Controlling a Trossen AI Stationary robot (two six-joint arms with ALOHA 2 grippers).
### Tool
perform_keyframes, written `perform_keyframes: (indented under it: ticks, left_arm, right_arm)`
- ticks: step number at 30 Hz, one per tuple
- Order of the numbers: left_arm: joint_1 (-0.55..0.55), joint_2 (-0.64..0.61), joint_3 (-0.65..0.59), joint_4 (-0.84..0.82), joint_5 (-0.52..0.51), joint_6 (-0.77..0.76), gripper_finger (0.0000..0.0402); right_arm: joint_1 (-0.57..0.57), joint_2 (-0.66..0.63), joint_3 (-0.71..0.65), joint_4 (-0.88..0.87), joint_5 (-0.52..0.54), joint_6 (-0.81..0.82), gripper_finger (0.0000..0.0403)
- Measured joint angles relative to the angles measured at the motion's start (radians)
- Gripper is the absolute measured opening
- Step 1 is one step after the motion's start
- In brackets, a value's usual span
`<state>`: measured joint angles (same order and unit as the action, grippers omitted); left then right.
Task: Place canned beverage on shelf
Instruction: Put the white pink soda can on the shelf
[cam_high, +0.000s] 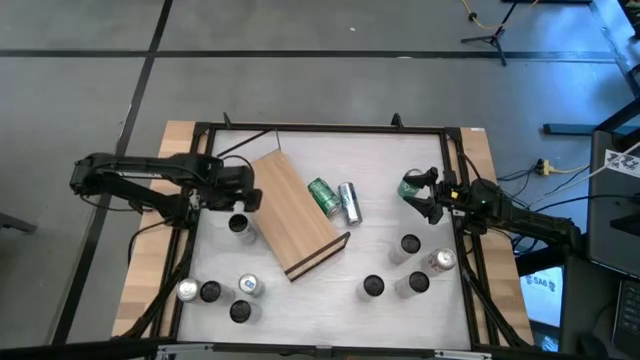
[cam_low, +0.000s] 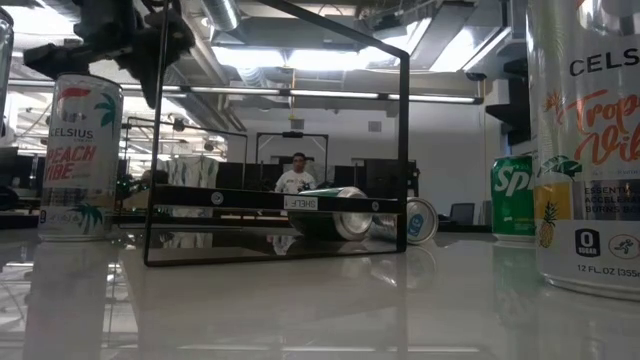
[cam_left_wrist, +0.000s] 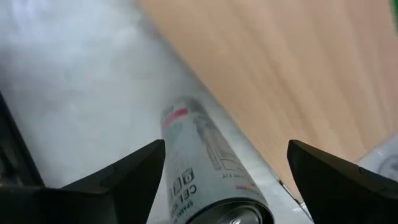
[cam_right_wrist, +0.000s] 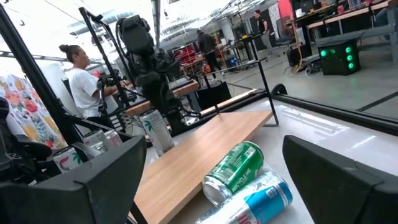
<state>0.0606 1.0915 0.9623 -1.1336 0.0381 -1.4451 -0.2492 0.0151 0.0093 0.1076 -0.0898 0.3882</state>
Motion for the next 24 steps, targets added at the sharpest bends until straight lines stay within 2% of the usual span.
perform_keyframes:
  ticks: [9,15,24]
  left_arm:
    - [-0.01,-0.071,0.0,0.114,-0.016,0.463,0.0325]
    - [-0.028,-0.074,0.0,0.078,-0.008,0.67,0.0325]
    - [-0.028,-0.084,0.0,0.061,0.016,0.891,0.0325]
  right_arm:
    - [0.0,0.0,0.0,-0.002,0.0,0.0,0.0372]
    - [0.0,0.0,0.0,-0.003,0.022,0.0,0.0372]
    - [0.0,0.0,0.0,-0.002,0.095,0.001,0.0372]
